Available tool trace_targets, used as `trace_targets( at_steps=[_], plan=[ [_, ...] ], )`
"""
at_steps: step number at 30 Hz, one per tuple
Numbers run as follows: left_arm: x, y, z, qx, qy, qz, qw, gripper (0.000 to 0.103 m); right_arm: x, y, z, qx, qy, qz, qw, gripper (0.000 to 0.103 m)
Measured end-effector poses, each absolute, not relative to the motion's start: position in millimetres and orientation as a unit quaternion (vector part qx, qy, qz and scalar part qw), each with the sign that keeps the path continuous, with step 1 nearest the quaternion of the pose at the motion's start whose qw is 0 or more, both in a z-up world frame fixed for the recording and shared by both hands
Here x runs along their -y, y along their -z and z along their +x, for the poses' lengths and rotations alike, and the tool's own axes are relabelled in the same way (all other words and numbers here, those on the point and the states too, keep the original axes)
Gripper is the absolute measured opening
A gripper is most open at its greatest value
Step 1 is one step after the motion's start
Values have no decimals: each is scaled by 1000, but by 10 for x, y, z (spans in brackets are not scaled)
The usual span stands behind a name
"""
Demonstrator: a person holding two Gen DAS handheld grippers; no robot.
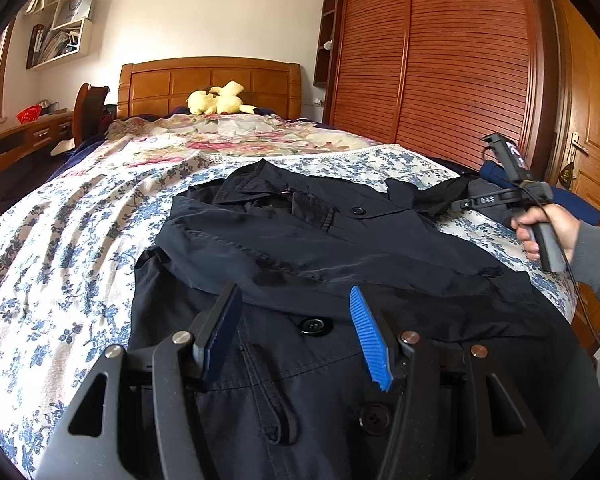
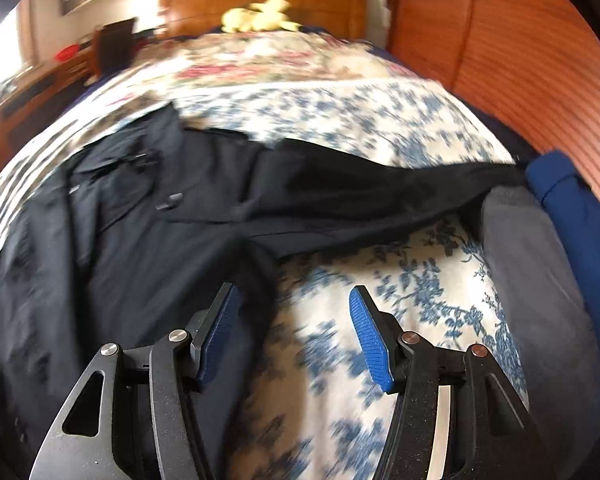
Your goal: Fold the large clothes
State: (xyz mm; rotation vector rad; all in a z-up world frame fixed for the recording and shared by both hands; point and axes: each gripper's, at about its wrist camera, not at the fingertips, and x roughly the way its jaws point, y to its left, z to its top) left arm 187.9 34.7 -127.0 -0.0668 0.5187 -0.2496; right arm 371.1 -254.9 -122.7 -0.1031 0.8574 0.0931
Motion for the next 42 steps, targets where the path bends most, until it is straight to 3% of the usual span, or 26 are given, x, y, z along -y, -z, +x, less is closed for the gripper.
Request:
trace_targets(
  at_steps=[15,17,18,20,23,33,42],
  plan=[
    [-338,1386,2007,-282,126,-33,951,55,3102,1483,4592,-445,38,47,894,58],
    [-329,1389,1999,-282,127,-32,950,55,3124,1514,4649,-446,67,35,892,39],
    [-327,1388,1995,-282,127,-31,950,55,3137,1525,4665,-448,63,45,891,35],
    [-322,1385,1994,-282,127,-30,951,55,3134,1528,4685,-449,55,53,890,11],
    [-324,1385,1996,-283,127,-29,950,55,3037,1433,4661,-433,41,31,900,4],
    [-310,1386,1991,-283,125,-25,951,55,2012,703,4078,-327,-136,-48,934,3],
    [-305,1382,1991,-283,125,-23,951,55,1239,917,3674,-379,-189,-111,899,3]
  ],
)
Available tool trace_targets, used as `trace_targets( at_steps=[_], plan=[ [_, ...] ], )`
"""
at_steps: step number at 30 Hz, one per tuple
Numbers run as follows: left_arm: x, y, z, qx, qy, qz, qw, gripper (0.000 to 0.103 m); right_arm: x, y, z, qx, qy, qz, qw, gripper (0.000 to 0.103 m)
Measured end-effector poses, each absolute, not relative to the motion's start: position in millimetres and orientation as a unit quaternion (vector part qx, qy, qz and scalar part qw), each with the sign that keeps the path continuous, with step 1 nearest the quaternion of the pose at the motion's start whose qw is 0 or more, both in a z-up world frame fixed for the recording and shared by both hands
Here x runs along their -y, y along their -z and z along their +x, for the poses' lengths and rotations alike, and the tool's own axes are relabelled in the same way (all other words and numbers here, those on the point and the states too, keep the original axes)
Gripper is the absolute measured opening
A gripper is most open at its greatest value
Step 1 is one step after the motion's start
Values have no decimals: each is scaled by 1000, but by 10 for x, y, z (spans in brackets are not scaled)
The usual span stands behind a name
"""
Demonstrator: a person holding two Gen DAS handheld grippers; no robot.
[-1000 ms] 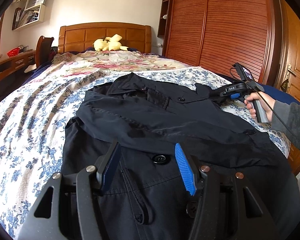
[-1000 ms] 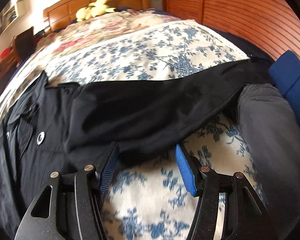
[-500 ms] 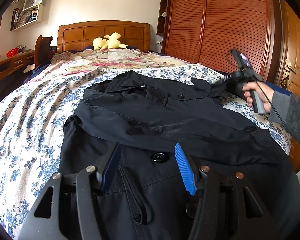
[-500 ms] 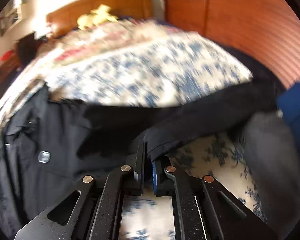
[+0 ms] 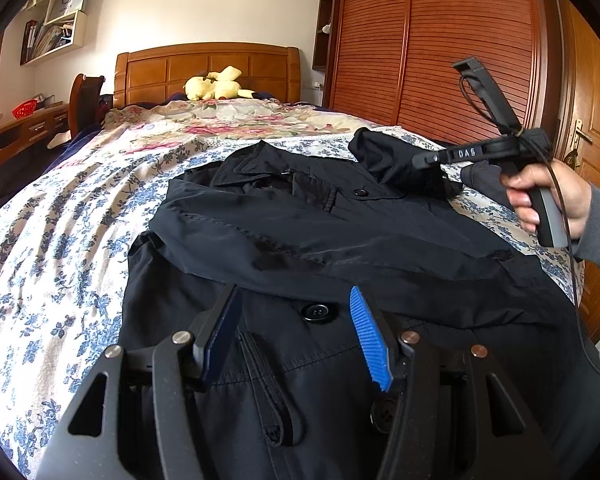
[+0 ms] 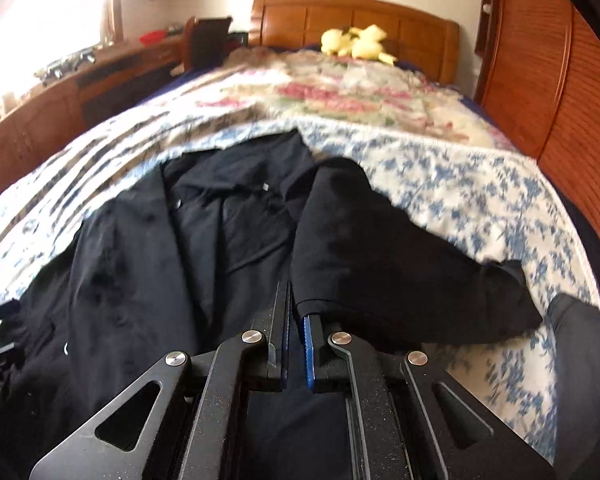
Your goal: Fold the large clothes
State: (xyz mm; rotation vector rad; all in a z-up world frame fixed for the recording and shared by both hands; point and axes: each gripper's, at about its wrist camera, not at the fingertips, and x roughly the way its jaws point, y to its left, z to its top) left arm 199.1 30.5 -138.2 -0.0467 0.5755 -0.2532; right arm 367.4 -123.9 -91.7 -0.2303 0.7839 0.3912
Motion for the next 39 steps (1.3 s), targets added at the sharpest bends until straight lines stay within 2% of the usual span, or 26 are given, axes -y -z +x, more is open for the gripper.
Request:
trace_targets(
  at_steps=[3,5,9,14,16,22,39],
  plan=[
    [-308,1373,1981,-281,125,-22,951,55,1213,997,3560,-381,-190,-121,897,7],
    [-314,1368,1977,-280,126,-23,951,55,1225,1056,3485,-389,-190,-114,894,15],
    [-306,1373,1978,-282,126,-21,951,55,1286,1101,3370,-400,-196,-103,889,24],
    [-287,1374,1968,-282,127,-17,951,55,1397,985,3208,-368,-175,-114,906,51],
    [-283,1377,1970,-282,128,-16,951,55,1481,934,3189,-357,-170,-104,912,57],
    [-278,1384,1975,-284,128,-15,950,55,1856,999,3435,-368,-119,-81,919,60],
    [-264,1421,2002,-293,127,-11,947,55,2891,1662,4331,-431,2,33,902,60]
  ],
)
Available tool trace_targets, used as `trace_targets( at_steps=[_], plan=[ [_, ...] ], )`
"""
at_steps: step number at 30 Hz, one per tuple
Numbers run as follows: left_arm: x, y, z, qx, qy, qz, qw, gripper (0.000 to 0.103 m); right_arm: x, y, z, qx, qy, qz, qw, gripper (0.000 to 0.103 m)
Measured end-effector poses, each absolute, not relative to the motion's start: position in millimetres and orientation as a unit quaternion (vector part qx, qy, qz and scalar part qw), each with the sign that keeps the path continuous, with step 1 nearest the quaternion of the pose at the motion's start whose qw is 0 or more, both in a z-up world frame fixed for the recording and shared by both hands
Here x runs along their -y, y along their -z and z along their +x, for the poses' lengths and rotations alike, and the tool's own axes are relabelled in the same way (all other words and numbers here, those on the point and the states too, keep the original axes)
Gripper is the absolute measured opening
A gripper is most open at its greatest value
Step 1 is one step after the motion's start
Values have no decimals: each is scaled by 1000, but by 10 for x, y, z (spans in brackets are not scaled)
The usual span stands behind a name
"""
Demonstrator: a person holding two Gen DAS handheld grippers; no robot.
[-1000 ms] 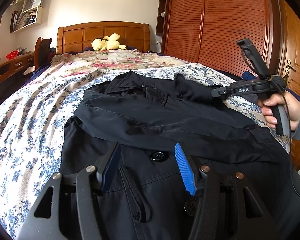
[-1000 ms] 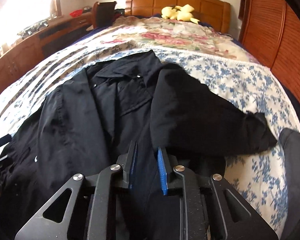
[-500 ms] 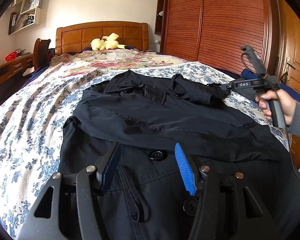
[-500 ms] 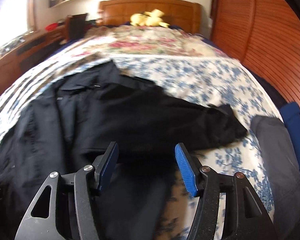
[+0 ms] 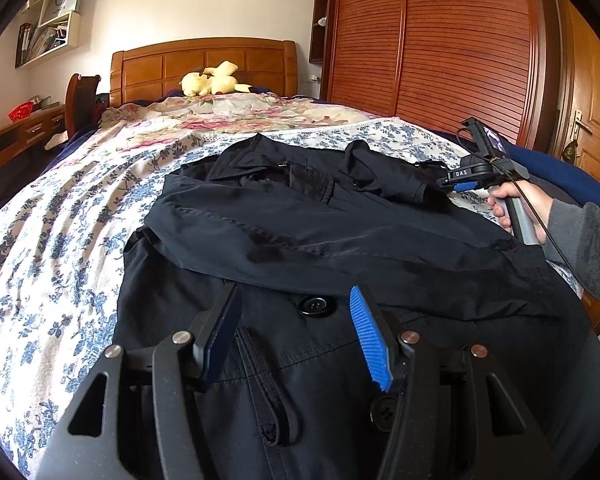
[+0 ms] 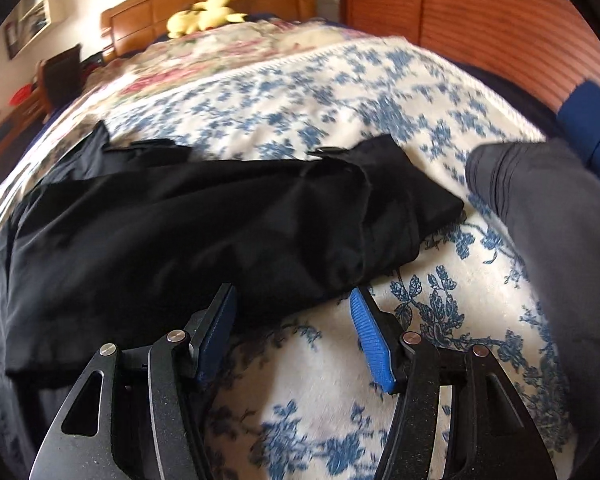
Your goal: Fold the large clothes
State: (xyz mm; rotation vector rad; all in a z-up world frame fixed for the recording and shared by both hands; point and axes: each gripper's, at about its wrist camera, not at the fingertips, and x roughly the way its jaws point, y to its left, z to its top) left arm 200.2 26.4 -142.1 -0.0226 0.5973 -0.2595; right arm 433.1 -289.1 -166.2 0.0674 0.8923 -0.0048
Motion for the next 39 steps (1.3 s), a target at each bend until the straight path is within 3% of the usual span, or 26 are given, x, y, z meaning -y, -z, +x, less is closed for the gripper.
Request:
trace_targets(
  at_steps=[7,8,9,11,14,30,39],
  plan=[
    [-263,1448,2022,-299,127,-10,946,55,3044,1735,4545,-443,21,76,893,60],
    [-263,1449,2024,-299,127,-10,946,55,3043,1739,4579,-445,21,78,892,56],
    [-264,1449,2027,-299,128,-10,946,55,3028,1740,4602,-446,21,74,892,50],
    [-268,1449,2029,-300,127,-11,945,55,2982,1749,4644,-453,19,55,890,19],
    [-263,1446,2023,-299,125,-10,946,55,2886,1693,4636,-453,-12,37,891,5],
    [-267,1400,1888,-288,105,-4,952,55,1872,523,3591,-314,-161,-61,934,3],
    [-339,1293,1538,-289,89,-9,953,55,1386,302,3007,-278,-235,-84,928,3]
  ],
)
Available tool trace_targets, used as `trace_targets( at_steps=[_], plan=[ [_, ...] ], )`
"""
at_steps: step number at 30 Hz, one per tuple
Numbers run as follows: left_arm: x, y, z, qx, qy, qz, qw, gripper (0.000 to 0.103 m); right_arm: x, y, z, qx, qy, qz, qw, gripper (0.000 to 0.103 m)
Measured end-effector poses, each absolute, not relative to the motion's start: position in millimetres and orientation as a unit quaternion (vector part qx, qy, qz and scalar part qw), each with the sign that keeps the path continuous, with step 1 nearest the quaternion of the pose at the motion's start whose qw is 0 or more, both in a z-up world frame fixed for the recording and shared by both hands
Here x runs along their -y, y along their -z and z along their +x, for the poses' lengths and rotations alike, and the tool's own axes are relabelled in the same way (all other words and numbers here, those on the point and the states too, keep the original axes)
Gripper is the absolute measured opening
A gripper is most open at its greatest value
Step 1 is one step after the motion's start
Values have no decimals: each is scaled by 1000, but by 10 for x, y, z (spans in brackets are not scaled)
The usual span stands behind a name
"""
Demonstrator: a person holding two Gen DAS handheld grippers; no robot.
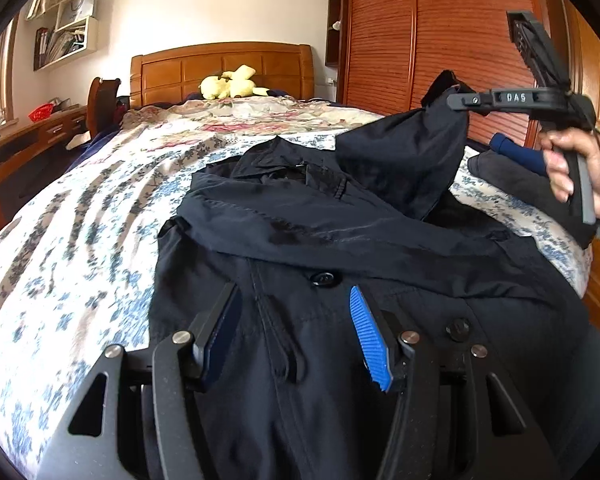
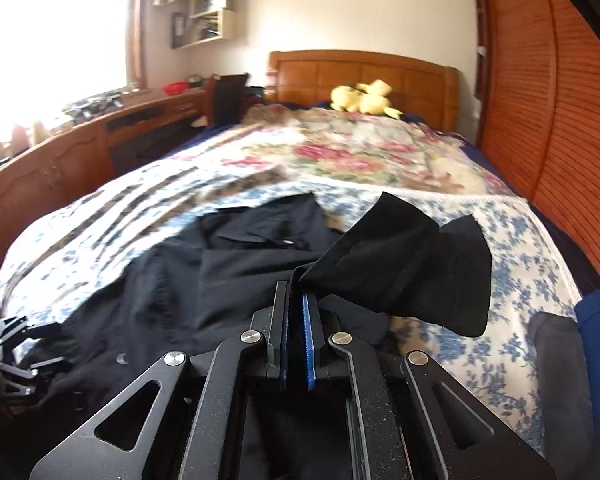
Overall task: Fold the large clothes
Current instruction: 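Fold the held coat side over the body and release with the right tool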
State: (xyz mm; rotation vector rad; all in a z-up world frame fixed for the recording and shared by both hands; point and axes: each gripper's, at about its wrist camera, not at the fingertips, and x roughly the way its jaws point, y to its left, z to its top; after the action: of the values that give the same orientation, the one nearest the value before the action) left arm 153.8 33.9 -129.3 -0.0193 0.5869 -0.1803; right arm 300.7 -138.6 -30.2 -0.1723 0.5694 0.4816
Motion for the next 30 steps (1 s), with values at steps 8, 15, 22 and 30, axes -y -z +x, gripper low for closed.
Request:
trace_targets(
  at_steps=[8,15,22,30],
  plan=[
    [-414,978,1097,-273,66,-13,960,55,1058,405,2573,-273,-297,-97,910,4],
    [-375,812,930,-270,51,0,962,55,936,541,2272,-306,-312,-93,895,4],
    [-280,770,873,-275,51,5,960,55,1126,703,1992,-348,-304,-78,883,21],
    [36,782,1007,-283,80,11,956,55,1546,404,1633,-326,-291,-83,895,45]
  ],
)
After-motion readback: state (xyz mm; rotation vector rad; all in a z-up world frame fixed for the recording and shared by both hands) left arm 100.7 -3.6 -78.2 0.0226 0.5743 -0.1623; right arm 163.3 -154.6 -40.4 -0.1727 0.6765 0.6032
